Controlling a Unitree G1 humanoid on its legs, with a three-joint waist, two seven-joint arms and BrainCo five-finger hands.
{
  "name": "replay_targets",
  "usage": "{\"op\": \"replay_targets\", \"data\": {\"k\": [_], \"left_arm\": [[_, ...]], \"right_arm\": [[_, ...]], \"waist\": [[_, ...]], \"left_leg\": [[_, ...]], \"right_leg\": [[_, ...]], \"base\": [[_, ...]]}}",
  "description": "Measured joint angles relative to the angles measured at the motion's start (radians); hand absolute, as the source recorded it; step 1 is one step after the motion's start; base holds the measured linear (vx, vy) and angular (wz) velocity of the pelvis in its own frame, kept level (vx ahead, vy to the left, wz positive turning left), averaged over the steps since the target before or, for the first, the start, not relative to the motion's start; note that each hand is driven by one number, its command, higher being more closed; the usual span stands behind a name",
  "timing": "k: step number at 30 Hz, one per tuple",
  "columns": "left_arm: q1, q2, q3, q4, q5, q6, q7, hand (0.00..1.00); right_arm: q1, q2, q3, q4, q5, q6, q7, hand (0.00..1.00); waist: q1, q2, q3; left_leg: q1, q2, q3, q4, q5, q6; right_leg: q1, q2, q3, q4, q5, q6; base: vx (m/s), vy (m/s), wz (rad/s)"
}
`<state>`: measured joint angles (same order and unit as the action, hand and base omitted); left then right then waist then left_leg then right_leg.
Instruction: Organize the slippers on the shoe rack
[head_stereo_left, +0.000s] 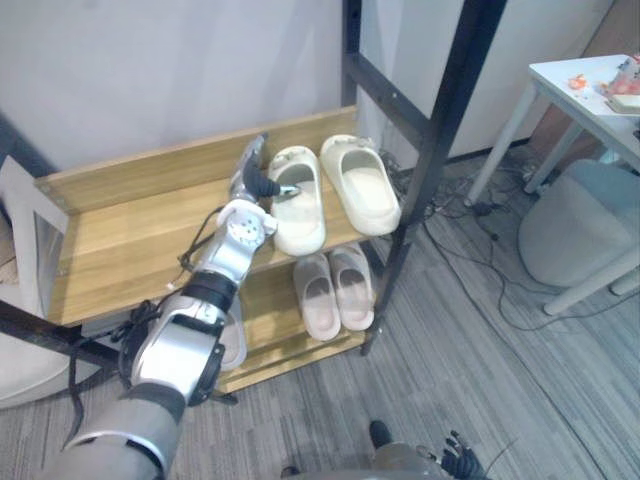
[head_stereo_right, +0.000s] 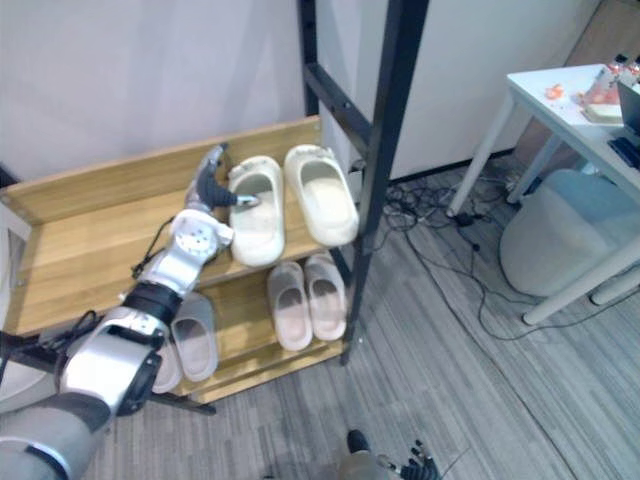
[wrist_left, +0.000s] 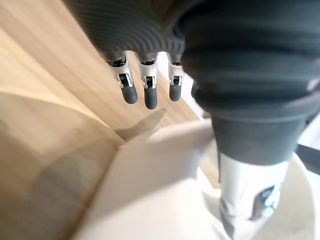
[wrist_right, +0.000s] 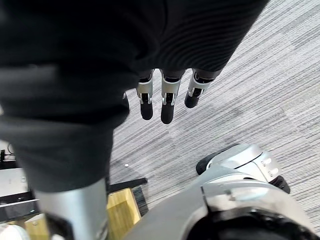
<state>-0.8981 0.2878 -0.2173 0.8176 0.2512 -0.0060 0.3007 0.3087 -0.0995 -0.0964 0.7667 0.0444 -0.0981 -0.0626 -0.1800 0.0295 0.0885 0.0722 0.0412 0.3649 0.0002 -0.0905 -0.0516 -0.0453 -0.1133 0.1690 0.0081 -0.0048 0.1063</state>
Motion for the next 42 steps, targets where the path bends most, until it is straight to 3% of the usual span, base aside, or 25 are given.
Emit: {"op": "replay_targets", "data": {"k": [9, 26, 33, 42], "left_arm": [[0.018, -0.019, -0.001, -0.013, -0.130, -0.021, 0.000, 0.00], [0.410, -0.051, 0.004, -0.411, -0.416, -0.080, -0.002, 0.00], [0.459, -0.091, -0.059, -0.454, -0.538, -0.118, -0.070, 0.00], [0.458, -0.128, -0.148, -0.454, -0.588, -0.144, -0.109, 0.00]], "right_arm": [[-0.025, -0.019, 0.000, 0.039, 0.001, 0.016, 0.000, 0.00], [-0.030, -0.023, 0.003, 0.079, 0.002, 0.024, -0.022, 0.00], [-0.049, -0.027, 0.022, 0.116, 0.004, 0.031, -0.028, 0.00], [-0.059, -0.027, 0.024, 0.123, 0.006, 0.031, -0.036, 0.00]], "waist": [[0.002, 0.010, -0.007], [0.043, 0.002, -0.023], [0.064, -0.013, -0.031], [0.063, -0.020, -0.039]], "left_leg": [[0.000, -0.004, -0.073, -0.020, 0.029, 0.003], [0.035, -0.004, -0.135, -0.078, 0.078, 0.000], [0.034, -0.006, -0.166, -0.091, 0.087, 0.000], [0.034, -0.005, -0.195, -0.094, 0.089, -0.003]], "right_leg": [[0.038, -0.010, -0.075, -0.014, 0.000, -0.001], [0.081, -0.012, -0.143, -0.029, 0.002, -0.005], [0.095, -0.013, -0.176, -0.037, 0.000, -0.006], [0.115, -0.015, -0.209, -0.049, -0.005, -0.007]], "base": [[-0.03, -0.045, 0.23], [-0.05, -0.037, 0.12], [-0.01, -0.030, 0.12], [-0.01, -0.025, 0.10]]}}
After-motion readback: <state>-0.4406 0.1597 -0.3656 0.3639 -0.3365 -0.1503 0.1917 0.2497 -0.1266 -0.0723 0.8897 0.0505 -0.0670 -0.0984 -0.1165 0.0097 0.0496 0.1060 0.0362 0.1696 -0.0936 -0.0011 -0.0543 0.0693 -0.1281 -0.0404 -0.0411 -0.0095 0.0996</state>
